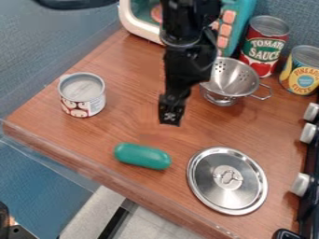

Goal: Move the colander in front of the microwave

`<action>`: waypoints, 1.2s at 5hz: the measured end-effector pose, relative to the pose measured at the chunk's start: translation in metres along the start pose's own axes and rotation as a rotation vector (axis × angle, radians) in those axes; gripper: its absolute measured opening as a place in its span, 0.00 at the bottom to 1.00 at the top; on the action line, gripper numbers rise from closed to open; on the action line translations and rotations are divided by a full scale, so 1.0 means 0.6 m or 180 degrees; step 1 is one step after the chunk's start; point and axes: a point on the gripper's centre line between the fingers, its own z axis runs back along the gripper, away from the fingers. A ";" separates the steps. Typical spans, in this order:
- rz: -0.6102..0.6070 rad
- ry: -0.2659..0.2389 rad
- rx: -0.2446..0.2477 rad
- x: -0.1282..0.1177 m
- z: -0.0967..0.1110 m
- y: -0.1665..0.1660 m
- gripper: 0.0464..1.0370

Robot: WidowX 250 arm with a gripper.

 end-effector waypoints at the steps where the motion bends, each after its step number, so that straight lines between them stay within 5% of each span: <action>1: 0.0188 -0.0057 0.0201 0.028 -0.007 0.038 0.96; 3: -0.0046 -0.0062 0.0530 0.078 -0.039 0.072 0.96; 5: -0.0091 -0.0048 0.0330 0.083 -0.102 0.080 0.91; 6: -0.0076 -0.0117 0.0277 0.078 -0.106 0.084 0.62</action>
